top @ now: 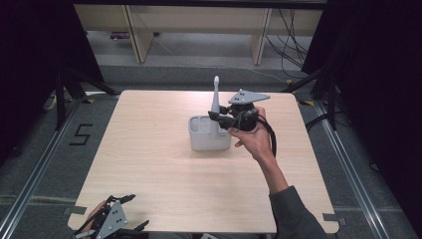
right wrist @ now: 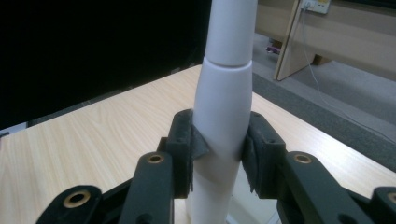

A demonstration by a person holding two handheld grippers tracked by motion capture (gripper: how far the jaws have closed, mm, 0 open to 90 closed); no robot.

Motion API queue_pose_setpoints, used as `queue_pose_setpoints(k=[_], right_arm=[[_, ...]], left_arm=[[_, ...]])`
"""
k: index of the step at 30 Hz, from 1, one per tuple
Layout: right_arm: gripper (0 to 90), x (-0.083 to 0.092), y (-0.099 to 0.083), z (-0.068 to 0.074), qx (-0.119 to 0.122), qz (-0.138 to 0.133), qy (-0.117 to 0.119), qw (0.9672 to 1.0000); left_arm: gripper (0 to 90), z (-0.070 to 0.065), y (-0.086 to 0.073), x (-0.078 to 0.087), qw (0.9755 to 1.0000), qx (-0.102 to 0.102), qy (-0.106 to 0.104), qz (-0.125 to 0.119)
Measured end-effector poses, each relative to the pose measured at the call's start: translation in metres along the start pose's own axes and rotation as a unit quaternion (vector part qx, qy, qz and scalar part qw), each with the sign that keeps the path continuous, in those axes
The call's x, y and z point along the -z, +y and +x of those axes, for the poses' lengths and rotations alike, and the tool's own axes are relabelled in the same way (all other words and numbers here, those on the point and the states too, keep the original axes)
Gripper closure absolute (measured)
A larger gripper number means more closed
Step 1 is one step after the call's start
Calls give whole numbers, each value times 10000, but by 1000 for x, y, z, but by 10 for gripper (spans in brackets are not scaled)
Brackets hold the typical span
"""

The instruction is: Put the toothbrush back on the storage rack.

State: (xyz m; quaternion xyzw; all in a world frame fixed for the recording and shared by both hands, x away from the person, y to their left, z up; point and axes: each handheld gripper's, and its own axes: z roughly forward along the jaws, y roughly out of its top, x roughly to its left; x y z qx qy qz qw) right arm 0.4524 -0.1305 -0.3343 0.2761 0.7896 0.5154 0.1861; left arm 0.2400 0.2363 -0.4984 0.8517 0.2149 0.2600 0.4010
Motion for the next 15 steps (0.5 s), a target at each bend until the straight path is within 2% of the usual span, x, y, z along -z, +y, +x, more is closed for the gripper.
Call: queue_pose_setpoints(k=[1,2,4,5,7,8,14,15], right_arm=[[668,-2,2,1,-107,8,32,9999],[668,-4,5,0,-93,15,-32,10000],[668,-6,6,-1,-66,-13,-7,10000],[668,-10,8,-2,-35,-21,-7,10000],[668,-14,10,-1,-158,-21,14,9999],[668,-15,11,-3,-20,-40,-70,10000],[668,-26,14,-5,-68,-74,-93,9999],[668,-28,15,-6,5,-88,-101,9999]], left_arm=[[149,0,0,0,10000,-1,-9,4],[149,0,0,0,10000,-1,-12,1],[149,-1,0,-1,10000,54,-18,-57],[149,0,0,0,10000,-18,-27,-12],[149,-1,0,-1,10000,50,-41,-55],[149,-1,0,-1,10000,46,-43,-56],[149,-1,0,-1,10000,14,-35,-40],[149,-1,0,-1,10000,44,-42,-59]])
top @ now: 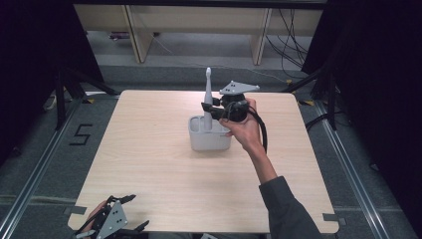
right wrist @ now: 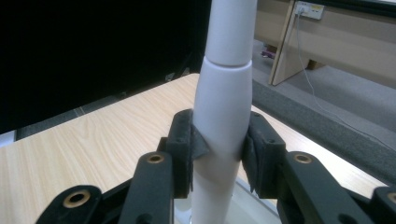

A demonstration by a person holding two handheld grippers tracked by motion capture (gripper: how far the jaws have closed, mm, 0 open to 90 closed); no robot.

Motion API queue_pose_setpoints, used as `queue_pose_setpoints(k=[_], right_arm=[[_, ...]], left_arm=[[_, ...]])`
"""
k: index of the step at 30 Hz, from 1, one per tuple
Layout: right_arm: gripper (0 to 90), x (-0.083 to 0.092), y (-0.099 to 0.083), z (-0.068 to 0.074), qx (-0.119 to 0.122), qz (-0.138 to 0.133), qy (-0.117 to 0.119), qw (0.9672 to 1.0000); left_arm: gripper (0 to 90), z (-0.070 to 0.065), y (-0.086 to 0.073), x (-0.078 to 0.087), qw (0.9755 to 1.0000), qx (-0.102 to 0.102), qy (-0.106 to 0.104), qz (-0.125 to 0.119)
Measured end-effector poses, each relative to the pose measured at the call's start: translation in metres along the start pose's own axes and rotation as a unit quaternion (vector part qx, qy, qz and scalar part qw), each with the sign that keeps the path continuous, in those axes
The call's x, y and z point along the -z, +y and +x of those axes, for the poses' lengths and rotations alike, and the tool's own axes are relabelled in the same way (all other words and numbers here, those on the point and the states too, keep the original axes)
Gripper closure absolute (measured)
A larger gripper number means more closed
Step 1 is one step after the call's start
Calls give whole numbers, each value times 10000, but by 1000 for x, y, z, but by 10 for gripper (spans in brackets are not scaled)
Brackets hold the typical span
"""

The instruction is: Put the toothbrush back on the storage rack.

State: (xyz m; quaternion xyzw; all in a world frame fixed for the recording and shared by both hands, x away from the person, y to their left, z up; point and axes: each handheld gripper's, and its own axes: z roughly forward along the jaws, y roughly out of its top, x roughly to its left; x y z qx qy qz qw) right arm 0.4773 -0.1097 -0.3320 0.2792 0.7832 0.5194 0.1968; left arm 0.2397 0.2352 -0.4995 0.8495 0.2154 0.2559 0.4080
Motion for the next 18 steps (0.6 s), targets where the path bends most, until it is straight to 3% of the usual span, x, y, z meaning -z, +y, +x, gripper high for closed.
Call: queue_pose_setpoints(k=[3,18], right_arm=[[668,-8,-1,-2,-135,8,-22,9999],[667,-36,-11,-10,-232,149,-257,9993]], left_arm=[[149,0,0,0,10000,-6,-6,6],[149,0,0,0,10000,-3,0,-3]])
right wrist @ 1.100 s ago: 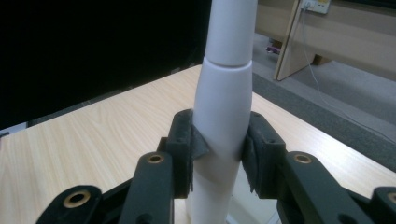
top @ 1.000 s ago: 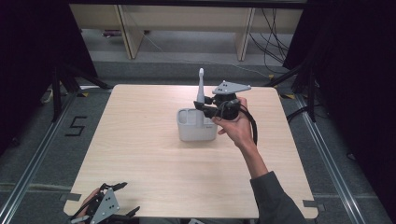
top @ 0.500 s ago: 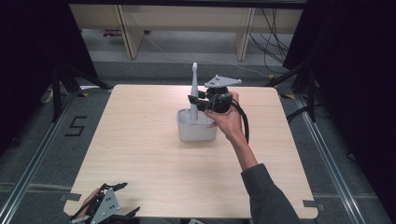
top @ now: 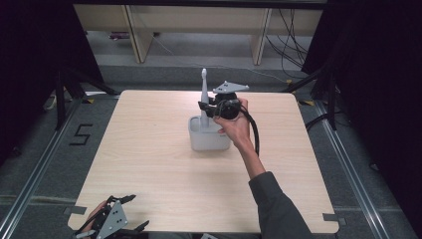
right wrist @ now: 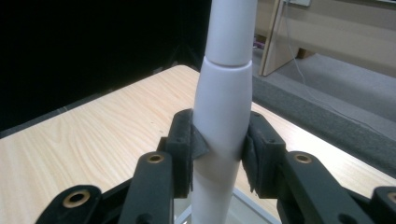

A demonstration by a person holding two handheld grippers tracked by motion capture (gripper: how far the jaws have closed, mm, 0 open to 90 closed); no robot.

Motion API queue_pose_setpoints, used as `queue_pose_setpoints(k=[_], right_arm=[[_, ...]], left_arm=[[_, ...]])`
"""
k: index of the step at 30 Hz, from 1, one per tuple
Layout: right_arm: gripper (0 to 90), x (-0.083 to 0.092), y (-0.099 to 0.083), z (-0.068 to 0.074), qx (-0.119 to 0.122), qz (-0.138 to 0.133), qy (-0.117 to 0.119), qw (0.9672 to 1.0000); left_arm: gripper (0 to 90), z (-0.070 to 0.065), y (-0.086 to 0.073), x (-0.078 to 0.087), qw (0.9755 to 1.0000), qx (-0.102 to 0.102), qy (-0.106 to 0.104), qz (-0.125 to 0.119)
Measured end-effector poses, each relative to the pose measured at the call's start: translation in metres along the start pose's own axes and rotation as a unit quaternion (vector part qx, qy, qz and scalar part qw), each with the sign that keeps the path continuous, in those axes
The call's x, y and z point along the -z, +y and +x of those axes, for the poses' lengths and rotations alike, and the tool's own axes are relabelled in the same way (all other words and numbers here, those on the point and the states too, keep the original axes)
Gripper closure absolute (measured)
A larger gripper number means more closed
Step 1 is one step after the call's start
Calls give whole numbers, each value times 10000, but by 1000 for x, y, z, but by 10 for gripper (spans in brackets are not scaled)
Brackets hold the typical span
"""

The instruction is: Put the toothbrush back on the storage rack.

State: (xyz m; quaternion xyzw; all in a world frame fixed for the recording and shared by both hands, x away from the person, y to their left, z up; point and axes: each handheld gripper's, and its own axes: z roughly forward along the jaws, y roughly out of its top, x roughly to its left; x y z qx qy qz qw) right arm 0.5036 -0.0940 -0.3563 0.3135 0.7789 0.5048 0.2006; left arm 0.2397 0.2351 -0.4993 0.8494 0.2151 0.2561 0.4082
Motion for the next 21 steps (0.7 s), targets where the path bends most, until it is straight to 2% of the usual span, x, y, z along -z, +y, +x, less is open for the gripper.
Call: queue_pose_setpoints(k=[2,3,4,8,9,13,14,15,21], right_arm=[[667,-2,-1,1,-41,-21,-31,10000],[667,-5,-3,-2,37,-5,-26,10000],[667,-7,-5,-1,-62,-11,-38,10000],[667,-11,-8,-2,60,33,-68,10000],[667,-12,-11,-1,-11,85,-72,9999],[666,-18,-18,-1,-21,168,-120,9998],[666,-20,-20,-2,77,183,-138,9997],[666,-21,-21,0,-38,218,-138,9997],[666,-27,-29,-2,-105,298,-164,9994]], left_arm=[[149,0,0,0,10000,-28,2,23],[149,1,0,1,10000,-48,12,35],[149,1,0,0,10000,-44,8,32],[149,0,0,0,10000,-8,-7,7],[149,0,0,0,10000,9,-3,-8],[149,0,0,0,10000,-1,-14,5],[149,0,0,0,10000,2,-10,8],[149,0,0,0,10000,0,-7,3],[149,0,0,0,10000,-4,-11,11]])
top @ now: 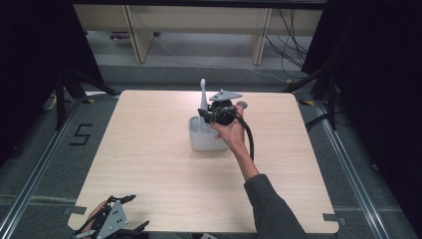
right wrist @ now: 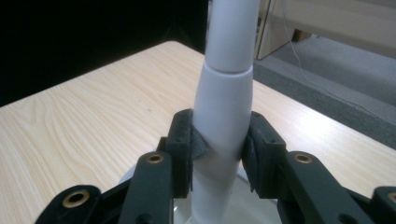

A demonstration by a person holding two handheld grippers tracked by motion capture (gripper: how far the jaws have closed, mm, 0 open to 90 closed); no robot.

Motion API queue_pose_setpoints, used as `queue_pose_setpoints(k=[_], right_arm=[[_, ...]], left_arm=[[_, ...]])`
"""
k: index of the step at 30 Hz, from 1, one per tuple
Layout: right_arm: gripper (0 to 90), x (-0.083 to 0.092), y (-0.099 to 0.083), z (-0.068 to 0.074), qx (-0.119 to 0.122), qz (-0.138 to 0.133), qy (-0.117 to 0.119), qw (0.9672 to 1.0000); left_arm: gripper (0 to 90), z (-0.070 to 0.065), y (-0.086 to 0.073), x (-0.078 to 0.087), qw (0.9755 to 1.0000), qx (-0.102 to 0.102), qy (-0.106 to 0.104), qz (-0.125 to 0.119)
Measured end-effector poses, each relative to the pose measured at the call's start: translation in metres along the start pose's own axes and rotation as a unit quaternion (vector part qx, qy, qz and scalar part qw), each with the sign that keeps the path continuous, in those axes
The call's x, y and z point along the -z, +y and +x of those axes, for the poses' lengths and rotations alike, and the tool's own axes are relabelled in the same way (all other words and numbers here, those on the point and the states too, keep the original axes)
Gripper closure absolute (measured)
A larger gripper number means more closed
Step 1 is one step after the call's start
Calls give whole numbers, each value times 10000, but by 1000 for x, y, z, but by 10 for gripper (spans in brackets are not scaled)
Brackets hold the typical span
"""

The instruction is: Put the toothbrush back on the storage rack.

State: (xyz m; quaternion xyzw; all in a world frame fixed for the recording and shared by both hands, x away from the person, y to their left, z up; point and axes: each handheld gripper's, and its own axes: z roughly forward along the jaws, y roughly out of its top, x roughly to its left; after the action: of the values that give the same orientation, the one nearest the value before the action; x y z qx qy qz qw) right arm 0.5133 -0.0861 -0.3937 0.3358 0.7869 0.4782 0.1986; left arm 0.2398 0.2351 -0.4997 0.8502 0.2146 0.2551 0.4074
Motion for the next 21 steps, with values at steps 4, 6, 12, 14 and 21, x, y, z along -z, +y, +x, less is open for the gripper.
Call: queue_pose_setpoints(k=[4,6,12,14,21], right_arm=[[666,-6,-7,-3,85,92,-32,9999],[665,-7,-8,-3,67,165,-34,9998],[666,-12,-16,-5,38,268,-26,9996],[666,-13,-19,-4,-69,250,-20,9997],[666,-15,-25,-5,-34,399,-24,9992]], left_arm=[[149,0,0,0,10000,12,3,-9],[149,0,0,0,10000,-3,-6,4],[149,0,0,0,10000,-8,-8,7],[149,0,0,0,10000,7,-2,3],[149,1,0,0,10000,-73,11,63]])
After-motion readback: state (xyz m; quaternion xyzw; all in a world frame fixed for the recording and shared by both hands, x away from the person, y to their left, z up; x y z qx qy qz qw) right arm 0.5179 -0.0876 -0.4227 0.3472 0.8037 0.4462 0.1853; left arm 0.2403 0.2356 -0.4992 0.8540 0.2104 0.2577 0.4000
